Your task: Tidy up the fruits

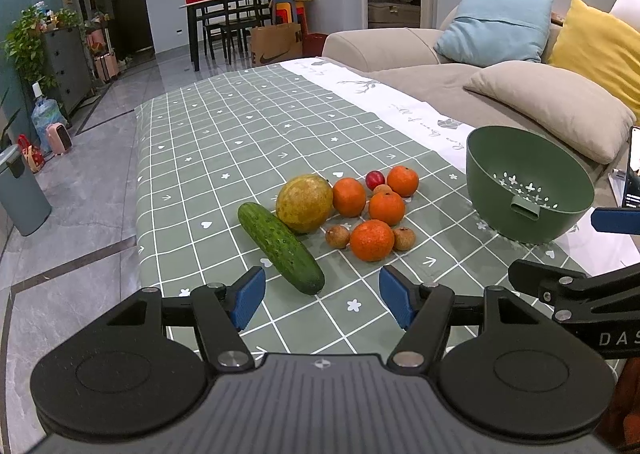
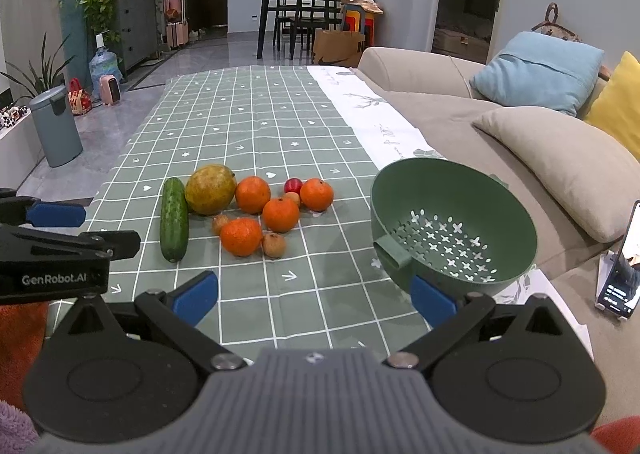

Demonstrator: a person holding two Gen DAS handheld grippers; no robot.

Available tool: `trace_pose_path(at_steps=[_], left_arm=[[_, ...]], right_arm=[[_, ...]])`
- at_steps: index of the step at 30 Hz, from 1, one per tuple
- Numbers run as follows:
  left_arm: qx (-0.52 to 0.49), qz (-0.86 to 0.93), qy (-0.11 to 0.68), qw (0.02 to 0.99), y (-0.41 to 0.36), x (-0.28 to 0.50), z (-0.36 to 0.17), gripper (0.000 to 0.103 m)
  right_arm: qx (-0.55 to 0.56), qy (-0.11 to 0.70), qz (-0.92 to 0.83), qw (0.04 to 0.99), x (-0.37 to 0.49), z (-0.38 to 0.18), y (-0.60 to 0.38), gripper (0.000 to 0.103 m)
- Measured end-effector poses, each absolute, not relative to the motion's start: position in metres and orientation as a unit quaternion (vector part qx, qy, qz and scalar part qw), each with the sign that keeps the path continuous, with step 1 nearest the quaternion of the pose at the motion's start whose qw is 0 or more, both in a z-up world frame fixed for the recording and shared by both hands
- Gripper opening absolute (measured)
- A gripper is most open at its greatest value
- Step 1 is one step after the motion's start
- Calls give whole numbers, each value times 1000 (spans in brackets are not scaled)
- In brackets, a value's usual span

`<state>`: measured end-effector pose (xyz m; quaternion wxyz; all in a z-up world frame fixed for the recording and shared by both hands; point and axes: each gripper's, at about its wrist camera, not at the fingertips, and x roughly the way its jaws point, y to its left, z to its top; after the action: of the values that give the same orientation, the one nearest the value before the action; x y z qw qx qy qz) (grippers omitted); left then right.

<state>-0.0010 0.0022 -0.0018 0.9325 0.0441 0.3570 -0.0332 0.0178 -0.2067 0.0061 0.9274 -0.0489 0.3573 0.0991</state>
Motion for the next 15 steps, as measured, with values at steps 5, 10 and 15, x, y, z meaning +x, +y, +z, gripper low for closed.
trace_pose_path(at_steps=[5, 10, 15], left_arm=[[44, -33, 357, 933, 2, -1, -2, 77], [45, -34, 358, 932, 1, -1, -2, 77], [44, -35, 358, 932, 1, -1, -3, 77]], right_arm=[[-49, 358, 99, 927, 19, 6, -206, 98], [-48, 362, 97, 926, 20, 5, -206, 98], [-48, 366, 96, 924, 21, 4, -206, 98]])
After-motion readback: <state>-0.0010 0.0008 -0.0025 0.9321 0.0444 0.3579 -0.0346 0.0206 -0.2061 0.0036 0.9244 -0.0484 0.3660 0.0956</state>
